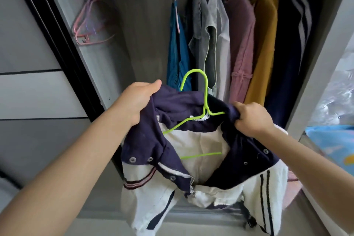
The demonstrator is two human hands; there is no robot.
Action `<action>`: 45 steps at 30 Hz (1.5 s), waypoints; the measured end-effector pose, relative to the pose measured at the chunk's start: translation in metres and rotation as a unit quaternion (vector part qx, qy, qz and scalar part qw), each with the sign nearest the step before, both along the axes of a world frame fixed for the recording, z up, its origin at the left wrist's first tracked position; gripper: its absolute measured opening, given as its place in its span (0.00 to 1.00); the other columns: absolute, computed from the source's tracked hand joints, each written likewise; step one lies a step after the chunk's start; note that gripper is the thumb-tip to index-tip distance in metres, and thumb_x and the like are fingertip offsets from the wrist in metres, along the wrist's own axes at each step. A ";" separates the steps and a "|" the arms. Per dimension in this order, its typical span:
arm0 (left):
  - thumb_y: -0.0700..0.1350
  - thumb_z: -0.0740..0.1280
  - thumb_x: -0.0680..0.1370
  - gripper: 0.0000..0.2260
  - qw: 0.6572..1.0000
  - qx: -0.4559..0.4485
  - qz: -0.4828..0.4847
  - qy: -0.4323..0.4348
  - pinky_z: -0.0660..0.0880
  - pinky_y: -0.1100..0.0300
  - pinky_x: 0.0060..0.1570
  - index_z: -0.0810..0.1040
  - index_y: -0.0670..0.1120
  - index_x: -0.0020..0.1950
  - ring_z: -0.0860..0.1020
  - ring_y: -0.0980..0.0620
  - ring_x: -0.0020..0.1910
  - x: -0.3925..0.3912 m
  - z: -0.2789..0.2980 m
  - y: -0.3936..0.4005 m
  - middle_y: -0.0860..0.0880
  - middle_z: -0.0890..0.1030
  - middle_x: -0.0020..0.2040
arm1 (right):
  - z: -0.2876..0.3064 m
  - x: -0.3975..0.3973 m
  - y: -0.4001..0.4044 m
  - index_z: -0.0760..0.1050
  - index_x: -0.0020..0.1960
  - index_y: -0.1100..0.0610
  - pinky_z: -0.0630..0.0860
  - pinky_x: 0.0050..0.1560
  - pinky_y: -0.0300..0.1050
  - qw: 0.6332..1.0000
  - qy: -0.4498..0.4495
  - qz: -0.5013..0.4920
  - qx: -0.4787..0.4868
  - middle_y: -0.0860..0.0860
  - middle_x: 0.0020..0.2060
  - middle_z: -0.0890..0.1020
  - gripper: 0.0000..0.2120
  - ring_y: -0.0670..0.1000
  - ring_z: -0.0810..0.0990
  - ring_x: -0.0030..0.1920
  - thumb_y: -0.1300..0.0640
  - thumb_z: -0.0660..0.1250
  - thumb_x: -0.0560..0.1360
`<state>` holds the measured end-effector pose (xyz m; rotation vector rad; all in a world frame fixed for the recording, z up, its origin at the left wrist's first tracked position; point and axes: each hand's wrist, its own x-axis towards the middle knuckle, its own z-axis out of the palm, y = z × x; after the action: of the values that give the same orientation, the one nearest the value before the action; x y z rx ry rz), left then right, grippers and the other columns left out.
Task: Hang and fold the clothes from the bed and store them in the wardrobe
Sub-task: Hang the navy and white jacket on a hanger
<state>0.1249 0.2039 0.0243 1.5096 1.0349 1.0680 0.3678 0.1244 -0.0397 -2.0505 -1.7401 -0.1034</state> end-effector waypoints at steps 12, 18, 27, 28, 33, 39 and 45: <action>0.69 0.45 0.73 0.34 0.756 0.195 0.089 0.619 0.66 0.52 0.60 0.66 0.46 0.66 0.69 0.43 0.64 -0.059 -0.041 -0.025 0.41 0.71 0.63 | 0.012 -0.017 -0.011 0.56 0.29 0.54 0.55 0.34 0.45 0.979 0.114 0.006 0.168 0.51 0.24 0.63 0.06 0.56 0.62 0.33 0.55 0.53 0.60; 0.60 0.57 0.69 0.28 0.824 0.401 0.018 0.400 0.69 0.61 0.38 0.76 0.37 0.55 0.79 0.44 0.43 -0.034 -0.066 -0.035 0.45 0.80 0.43 | 0.019 -0.026 -0.010 0.57 0.31 0.56 0.56 0.35 0.45 0.980 0.116 -0.017 0.163 0.53 0.27 0.64 0.11 0.57 0.62 0.35 0.59 0.60 0.67; 0.62 0.47 0.79 0.22 0.742 0.508 0.204 0.387 0.67 0.63 0.20 0.67 0.45 0.44 0.75 0.44 0.24 -0.019 -0.035 -0.006 0.44 0.76 0.28 | 0.034 -0.037 -0.005 0.65 0.43 0.58 0.60 0.36 0.46 0.987 0.082 -0.008 0.140 0.60 0.38 0.77 0.05 0.63 0.75 0.43 0.57 0.57 0.69; 0.63 0.45 0.79 0.22 0.733 0.517 0.215 0.385 0.67 0.62 0.20 0.65 0.45 0.44 0.76 0.43 0.24 -0.021 -0.030 0.001 0.43 0.76 0.29 | 0.037 -0.037 -0.004 0.63 0.43 0.58 0.59 0.37 0.46 0.988 0.062 0.024 0.142 0.60 0.39 0.76 0.09 0.63 0.75 0.43 0.54 0.54 0.66; 0.59 0.58 0.74 0.17 0.700 0.545 0.256 0.384 0.71 0.56 0.21 0.68 0.44 0.44 0.77 0.40 0.27 -0.033 -0.003 0.035 0.40 0.77 0.32 | 0.055 -0.021 0.007 0.61 0.42 0.58 0.58 0.36 0.44 0.983 0.020 0.172 0.059 0.54 0.32 0.70 0.15 0.58 0.72 0.35 0.49 0.63 0.75; 0.61 0.59 0.73 0.25 0.725 0.482 0.257 0.420 0.74 0.50 0.41 0.76 0.40 0.54 0.78 0.38 0.44 -0.041 0.030 0.068 0.40 0.80 0.46 | 0.076 -0.035 0.046 0.69 0.33 0.59 0.66 0.30 0.36 0.962 0.151 0.112 0.201 0.51 0.27 0.73 0.13 0.48 0.71 0.28 0.57 0.68 0.73; 0.61 0.53 0.78 0.26 0.690 0.347 0.289 0.566 0.63 0.48 0.60 0.67 0.44 0.67 0.64 0.42 0.67 -0.081 0.072 0.129 0.42 0.70 0.66 | 0.112 -0.061 0.103 0.77 0.40 0.62 0.79 0.34 0.42 0.882 0.445 0.087 0.127 0.57 0.33 0.82 0.04 0.48 0.80 0.29 0.61 0.69 0.72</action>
<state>0.0437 0.3330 0.0961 2.7190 2.2439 0.9050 0.3069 0.2273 0.0722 -1.3788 -1.2110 0.5541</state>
